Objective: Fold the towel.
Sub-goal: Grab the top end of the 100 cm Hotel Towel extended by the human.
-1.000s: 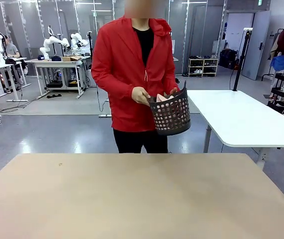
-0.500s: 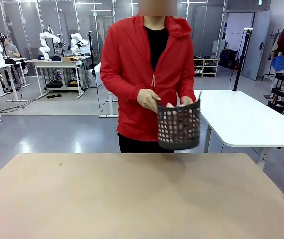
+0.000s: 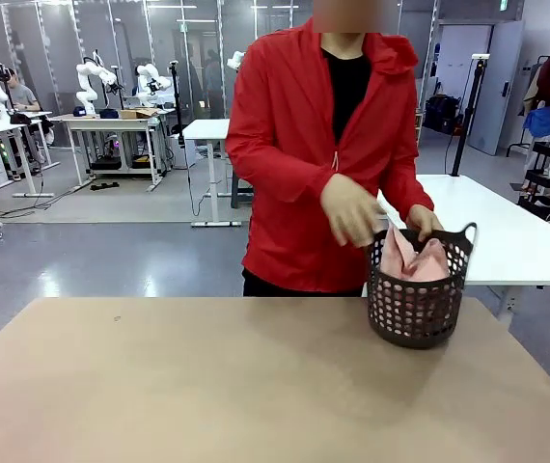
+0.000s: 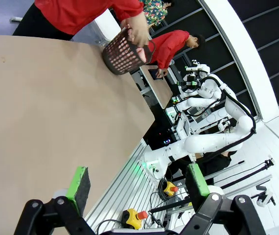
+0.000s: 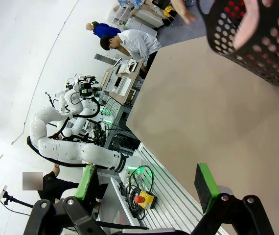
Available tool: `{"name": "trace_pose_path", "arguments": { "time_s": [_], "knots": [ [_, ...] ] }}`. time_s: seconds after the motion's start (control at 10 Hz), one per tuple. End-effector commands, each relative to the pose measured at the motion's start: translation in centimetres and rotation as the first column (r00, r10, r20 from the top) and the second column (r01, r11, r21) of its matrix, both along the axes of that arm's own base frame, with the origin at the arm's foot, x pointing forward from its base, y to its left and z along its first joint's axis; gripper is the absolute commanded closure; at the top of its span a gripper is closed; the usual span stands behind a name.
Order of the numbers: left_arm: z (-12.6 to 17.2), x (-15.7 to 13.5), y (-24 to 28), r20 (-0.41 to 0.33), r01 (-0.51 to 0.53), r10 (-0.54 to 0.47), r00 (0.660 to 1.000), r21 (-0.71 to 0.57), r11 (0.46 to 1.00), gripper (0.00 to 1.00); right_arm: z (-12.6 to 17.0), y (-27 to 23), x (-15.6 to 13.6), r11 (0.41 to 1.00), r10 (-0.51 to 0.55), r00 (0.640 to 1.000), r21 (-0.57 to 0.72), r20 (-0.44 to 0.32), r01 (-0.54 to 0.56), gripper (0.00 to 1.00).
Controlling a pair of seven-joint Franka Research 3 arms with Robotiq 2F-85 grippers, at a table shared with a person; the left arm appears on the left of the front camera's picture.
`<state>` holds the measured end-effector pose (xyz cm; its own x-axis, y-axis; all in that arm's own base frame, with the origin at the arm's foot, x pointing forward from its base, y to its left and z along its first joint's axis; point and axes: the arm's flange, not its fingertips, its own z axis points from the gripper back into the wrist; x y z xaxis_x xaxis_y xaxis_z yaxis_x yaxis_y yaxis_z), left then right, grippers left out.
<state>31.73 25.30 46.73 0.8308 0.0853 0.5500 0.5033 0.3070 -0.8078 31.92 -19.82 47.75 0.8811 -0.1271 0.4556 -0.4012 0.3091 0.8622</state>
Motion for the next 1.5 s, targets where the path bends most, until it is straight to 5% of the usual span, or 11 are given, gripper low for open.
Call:
{"name": "trace_pose_path", "arguments": {
  "time_s": [0.0,1.4],
  "knots": [
    [-0.03,-0.06,0.13,0.009,0.005,-0.005,1.000,-0.010,1.000,0.00,0.12,-0.08,0.16,1.000,-0.002,1.000,0.015,0.018,0.002,0.00],
    [-0.03,-0.06,0.13,0.009,0.005,-0.005,1.000,-0.010,1.000,0.00,0.12,-0.08,0.16,1.000,-0.002,1.000,0.015,0.018,0.002,0.00]
  ]
}}
